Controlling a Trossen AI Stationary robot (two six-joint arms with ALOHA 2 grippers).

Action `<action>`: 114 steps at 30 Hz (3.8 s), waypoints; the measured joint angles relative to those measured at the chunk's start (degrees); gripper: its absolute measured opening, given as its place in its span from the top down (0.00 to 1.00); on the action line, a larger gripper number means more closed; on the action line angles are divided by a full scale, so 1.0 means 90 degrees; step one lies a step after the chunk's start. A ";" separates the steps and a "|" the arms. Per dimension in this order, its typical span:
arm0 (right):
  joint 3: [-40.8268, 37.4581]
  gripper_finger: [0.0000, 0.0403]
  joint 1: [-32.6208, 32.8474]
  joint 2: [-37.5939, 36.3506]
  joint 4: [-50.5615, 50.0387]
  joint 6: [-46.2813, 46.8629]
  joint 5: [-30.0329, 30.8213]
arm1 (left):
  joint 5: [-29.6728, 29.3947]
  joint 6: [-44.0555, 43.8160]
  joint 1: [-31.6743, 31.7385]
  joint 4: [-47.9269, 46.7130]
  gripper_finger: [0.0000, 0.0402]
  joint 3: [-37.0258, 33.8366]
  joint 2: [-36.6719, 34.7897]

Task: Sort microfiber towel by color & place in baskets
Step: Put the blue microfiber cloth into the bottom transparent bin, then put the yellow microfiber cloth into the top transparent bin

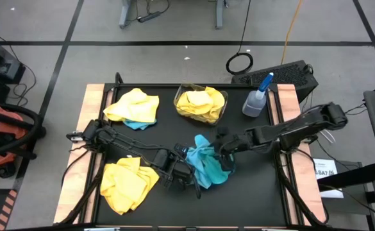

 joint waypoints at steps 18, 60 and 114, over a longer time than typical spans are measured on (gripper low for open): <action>0.0022 0.47 0.0330 -0.1203 0.0159 0.0000 0.0341 | -0.0610 -0.0013 0.0002 -0.0120 0.26 -0.0002 -0.0232; 0.0022 0.47 0.0797 -0.1155 0.0055 0.0168 0.0349 | 0.0258 -0.2858 -0.0721 0.0551 0.26 -0.3743 -0.5026; 0.0029 0.47 0.0797 -0.1157 0.0080 0.0153 0.0385 | 0.0861 -0.6303 -0.3301 0.1758 0.96 -0.6432 -0.3832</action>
